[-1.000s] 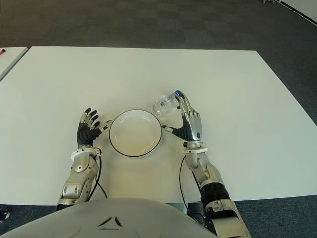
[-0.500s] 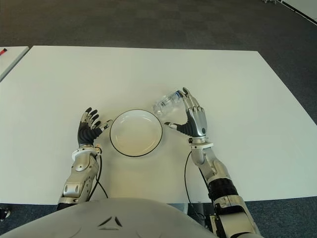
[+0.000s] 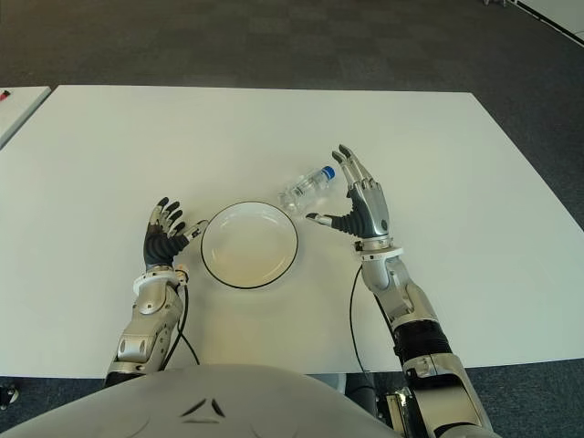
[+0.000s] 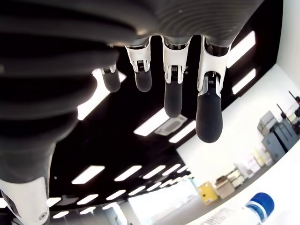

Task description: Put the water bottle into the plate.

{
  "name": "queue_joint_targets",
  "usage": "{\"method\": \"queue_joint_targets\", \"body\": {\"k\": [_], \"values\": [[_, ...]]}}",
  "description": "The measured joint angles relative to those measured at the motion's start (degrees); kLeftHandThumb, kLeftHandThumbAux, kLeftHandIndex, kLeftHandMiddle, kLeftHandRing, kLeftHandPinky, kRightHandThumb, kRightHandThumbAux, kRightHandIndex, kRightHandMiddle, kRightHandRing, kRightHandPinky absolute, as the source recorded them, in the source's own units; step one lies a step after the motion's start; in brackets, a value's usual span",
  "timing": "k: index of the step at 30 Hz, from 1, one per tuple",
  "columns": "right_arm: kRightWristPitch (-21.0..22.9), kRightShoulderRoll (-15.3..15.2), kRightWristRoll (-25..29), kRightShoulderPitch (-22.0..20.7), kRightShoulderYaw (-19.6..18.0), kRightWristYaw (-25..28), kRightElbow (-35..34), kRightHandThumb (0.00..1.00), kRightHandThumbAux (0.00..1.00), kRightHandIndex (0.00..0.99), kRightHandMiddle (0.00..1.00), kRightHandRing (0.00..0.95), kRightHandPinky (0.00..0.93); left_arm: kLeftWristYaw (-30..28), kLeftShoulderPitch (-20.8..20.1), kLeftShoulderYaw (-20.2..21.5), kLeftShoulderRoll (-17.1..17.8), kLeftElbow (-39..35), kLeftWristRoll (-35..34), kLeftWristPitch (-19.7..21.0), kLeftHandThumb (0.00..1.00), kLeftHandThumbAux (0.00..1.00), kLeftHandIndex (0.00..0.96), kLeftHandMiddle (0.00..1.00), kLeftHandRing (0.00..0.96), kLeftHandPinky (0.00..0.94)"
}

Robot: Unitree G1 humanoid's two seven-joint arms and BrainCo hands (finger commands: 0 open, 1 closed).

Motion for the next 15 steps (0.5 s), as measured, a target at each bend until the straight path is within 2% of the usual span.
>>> {"method": "queue_joint_targets", "body": {"k": [5, 9, 15], "values": [[-1.1, -2.1, 0.0, -2.0, -0.4, 0.8, -0.5, 0.232, 0.685, 0.000, 0.025, 0.181, 0.470, 0.0, -0.3, 0.0, 0.0, 0.7, 0.0, 0.0, 0.000, 0.960, 0.091, 0.148, 0.136, 0.156], [-1.5, -3.3, 0.5, -3.2, -0.7, 2.1, -0.6, 0.294, 0.679, 0.000, 0.021, 0.161, 0.332, 0.0, -0.7, 0.0, 0.0, 1.0, 0.0, -0.4, 0.000, 0.960, 0.087, 0.146, 0.135, 0.155], [-1.6, -4.6, 0.5, -4.3, -0.7, 3.9, -0.3, 0.282, 0.663, 0.000, 0.019, 0.126, 0.236, 0.0, -1.3, 0.0, -0.1, 1.5, 0.0, -0.9, 0.000, 0.955, 0.082, 0.141, 0.129, 0.151]]}}
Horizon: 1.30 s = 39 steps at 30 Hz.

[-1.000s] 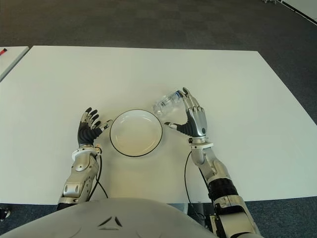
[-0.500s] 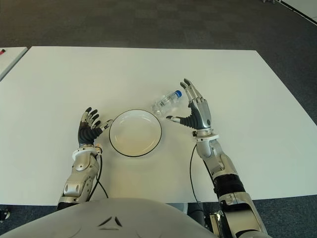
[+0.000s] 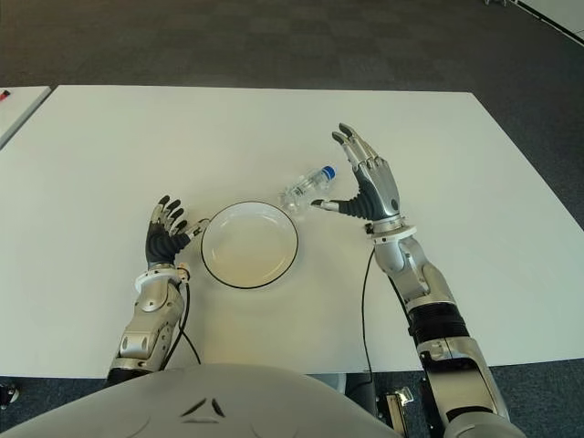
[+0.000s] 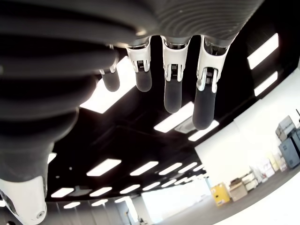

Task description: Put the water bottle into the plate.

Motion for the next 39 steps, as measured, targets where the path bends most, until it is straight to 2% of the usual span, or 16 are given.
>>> {"method": "queue_joint_targets", "body": {"k": [5, 14, 20, 23, 31, 39], "values": [[0.0, -1.1, -1.9, -1.3, 0.4, 0.2, 0.4, 0.248, 0.660, 0.000, 0.021, 0.103, 0.191, 0.0, -0.4, 0.0, 0.0, 0.5, 0.0, -0.1, 0.000, 0.949, 0.080, 0.138, 0.125, 0.147], [2.0, -1.8, -7.2, -5.7, 2.3, 0.0, 1.8, 0.229, 0.659, 0.000, 0.002, 0.074, 0.175, 0.0, -1.0, 0.1, 0.0, 2.6, 0.0, -1.5, 0.000, 0.941, 0.084, 0.138, 0.125, 0.148], [5.3, -1.7, -7.7, -11.1, 4.0, 4.0, 3.3, 0.298, 0.655, 0.000, 0.000, 0.071, 0.300, 0.0, -1.8, 0.0, 0.0, 4.3, 0.0, -2.9, 0.000, 0.936, 0.087, 0.138, 0.121, 0.141], [7.4, -1.5, -7.7, -13.6, 4.9, 6.7, 3.3, 0.331, 0.655, 0.000, 0.000, 0.071, 0.323, 0.0, -2.3, 0.0, 0.1, 5.1, 0.2, -3.5, 0.000, 0.935, 0.087, 0.139, 0.121, 0.141], [10.0, -0.8, -7.0, -17.1, 6.7, 12.6, 2.5, 0.428, 0.651, 0.000, 0.000, 0.075, 0.286, 0.0, -2.8, -0.2, 0.1, 6.3, 0.5, -4.8, 0.000, 0.932, 0.090, 0.144, 0.120, 0.135], [10.5, -0.9, -6.0, -17.7, 6.9, 16.5, 0.2, 0.496, 0.644, 0.000, 0.000, 0.078, 0.244, 0.7, -2.8, -0.4, 0.1, 6.6, 0.5, -5.2, 0.000, 0.927, 0.094, 0.143, 0.118, 0.142]]}}
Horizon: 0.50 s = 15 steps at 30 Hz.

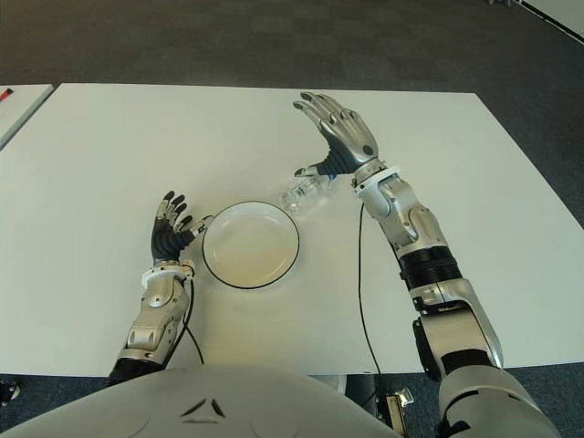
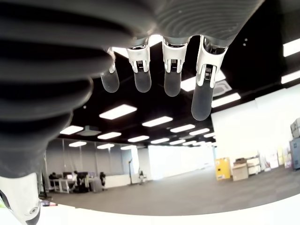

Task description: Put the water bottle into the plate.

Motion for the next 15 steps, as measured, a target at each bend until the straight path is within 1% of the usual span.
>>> {"method": "queue_joint_targets", "body": {"k": [6, 15], "values": [[0.2, -0.8, 0.2, 0.0, 0.0, 2.2, -1.6, 0.531, 0.641, 0.000, 0.000, 0.065, 0.193, 0.1, 0.0, -0.1, 0.0, 0.0, 0.0, -0.1, 0.000, 0.930, 0.093, 0.145, 0.123, 0.148], [1.0, -2.8, 0.2, 0.7, -0.2, 4.2, -4.1, 0.556, 0.631, 0.000, 0.006, 0.060, 0.176, 0.1, 0.0, -0.2, 0.0, -0.1, 0.0, -0.3, 0.000, 0.942, 0.088, 0.144, 0.124, 0.148]]}}
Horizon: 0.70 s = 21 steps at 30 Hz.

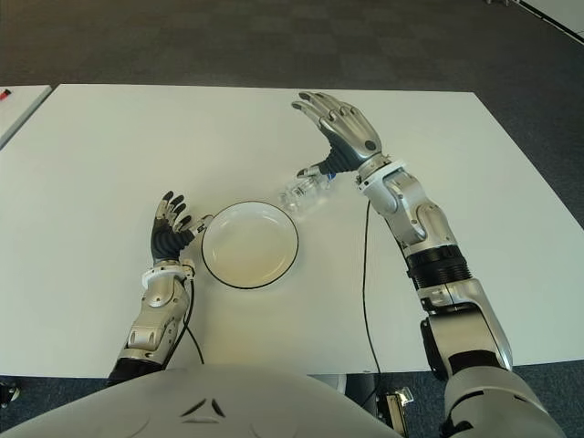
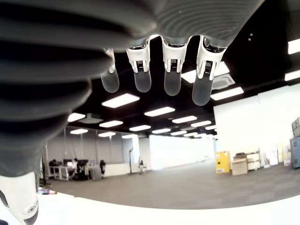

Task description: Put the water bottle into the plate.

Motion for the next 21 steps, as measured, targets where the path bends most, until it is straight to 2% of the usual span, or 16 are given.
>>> {"method": "queue_joint_targets", "body": {"k": [8, 17, 21], "values": [[-0.8, -1.5, -0.3, 1.6, 0.9, 1.6, -0.9, 0.602, 0.603, 0.000, 0.030, 0.074, 0.177, 0.0, 0.1, -0.5, 0.0, -0.3, 0.0, 0.0, 0.000, 0.950, 0.088, 0.140, 0.126, 0.154], [-9.0, -7.1, 0.3, 1.4, 1.2, 2.1, 3.9, 0.563, 0.618, 0.000, 0.009, 0.048, 0.122, 0.1, 0.2, -1.6, 0.0, -0.6, 0.0, 0.0, 0.000, 0.954, 0.089, 0.137, 0.126, 0.151], [-11.2, -9.1, 0.3, 1.6, 1.0, 1.2, 5.7, 0.548, 0.618, 0.000, 0.003, 0.037, 0.121, 0.6, 0.3, -1.6, 0.0, -0.7, 0.0, 0.1, 0.000, 0.953, 0.087, 0.133, 0.122, 0.148]]}}
